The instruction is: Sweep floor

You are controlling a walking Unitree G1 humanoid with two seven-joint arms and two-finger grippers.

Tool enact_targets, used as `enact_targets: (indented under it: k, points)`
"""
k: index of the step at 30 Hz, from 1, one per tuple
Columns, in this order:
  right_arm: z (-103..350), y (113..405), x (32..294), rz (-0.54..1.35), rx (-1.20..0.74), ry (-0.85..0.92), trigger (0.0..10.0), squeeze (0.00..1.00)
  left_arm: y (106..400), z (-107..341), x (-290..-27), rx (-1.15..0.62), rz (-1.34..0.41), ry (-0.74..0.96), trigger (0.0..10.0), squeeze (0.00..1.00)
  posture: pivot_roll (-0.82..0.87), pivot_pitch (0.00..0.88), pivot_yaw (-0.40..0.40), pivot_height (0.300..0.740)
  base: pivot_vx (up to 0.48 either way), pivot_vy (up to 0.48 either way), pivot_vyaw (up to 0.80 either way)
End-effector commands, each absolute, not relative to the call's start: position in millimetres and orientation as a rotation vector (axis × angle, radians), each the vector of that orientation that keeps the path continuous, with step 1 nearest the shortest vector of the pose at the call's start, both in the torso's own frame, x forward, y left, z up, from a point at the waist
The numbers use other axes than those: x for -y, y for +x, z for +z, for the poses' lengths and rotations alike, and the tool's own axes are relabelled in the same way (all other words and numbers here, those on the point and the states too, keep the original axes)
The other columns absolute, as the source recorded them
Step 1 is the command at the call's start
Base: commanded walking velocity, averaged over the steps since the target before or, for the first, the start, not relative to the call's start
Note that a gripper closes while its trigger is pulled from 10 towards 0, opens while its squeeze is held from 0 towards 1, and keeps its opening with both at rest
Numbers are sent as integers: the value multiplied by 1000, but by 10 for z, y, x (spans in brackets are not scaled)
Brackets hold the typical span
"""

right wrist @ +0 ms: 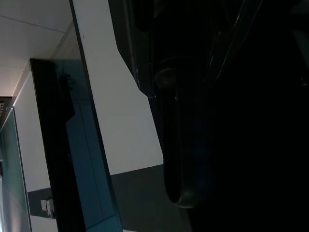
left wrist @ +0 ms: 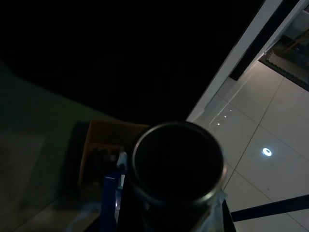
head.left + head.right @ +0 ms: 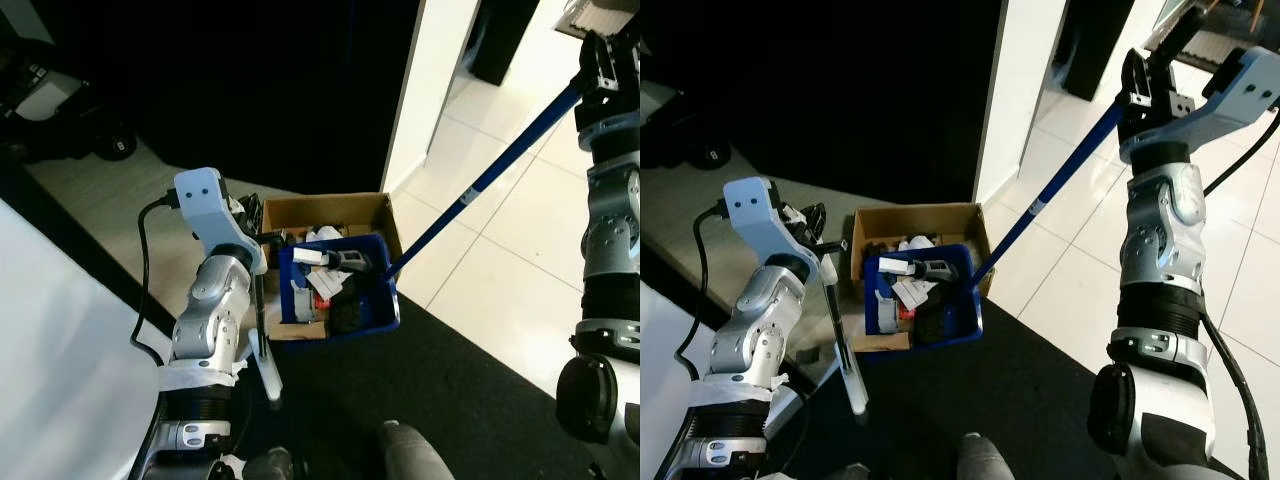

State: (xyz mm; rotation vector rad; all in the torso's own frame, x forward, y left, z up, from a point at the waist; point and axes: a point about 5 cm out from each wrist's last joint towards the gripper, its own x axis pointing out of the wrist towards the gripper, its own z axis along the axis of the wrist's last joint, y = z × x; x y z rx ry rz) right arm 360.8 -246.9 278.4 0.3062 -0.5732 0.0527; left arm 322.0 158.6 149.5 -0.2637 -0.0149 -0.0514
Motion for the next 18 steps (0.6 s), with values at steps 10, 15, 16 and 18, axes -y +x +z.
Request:
enact_targets:
  k: [10,15,16,18]
  points:
    - [2952,3581,2503,41,669,328,10000,0,3219,1576,-1592,62,-58,-238,10000,0,-47,44,2,740,480,0,0]
    - [2948,3588,2504,41,665,328,10000,0,3217,1571,-1590,60,-57,-238,10000,0,-44,47,2,740,480,0,0]
    - [2944,3589,2506,41,664,327,10000,0,3217,1570,-1591,60,-56,-238,10000,0,-44,47,2,740,480,0,0]
    - [2939,3592,2509,38,663,327,10000,0,3218,1570,-1592,59,-57,-237,10000,0,-44,47,3,740,480,0,0]
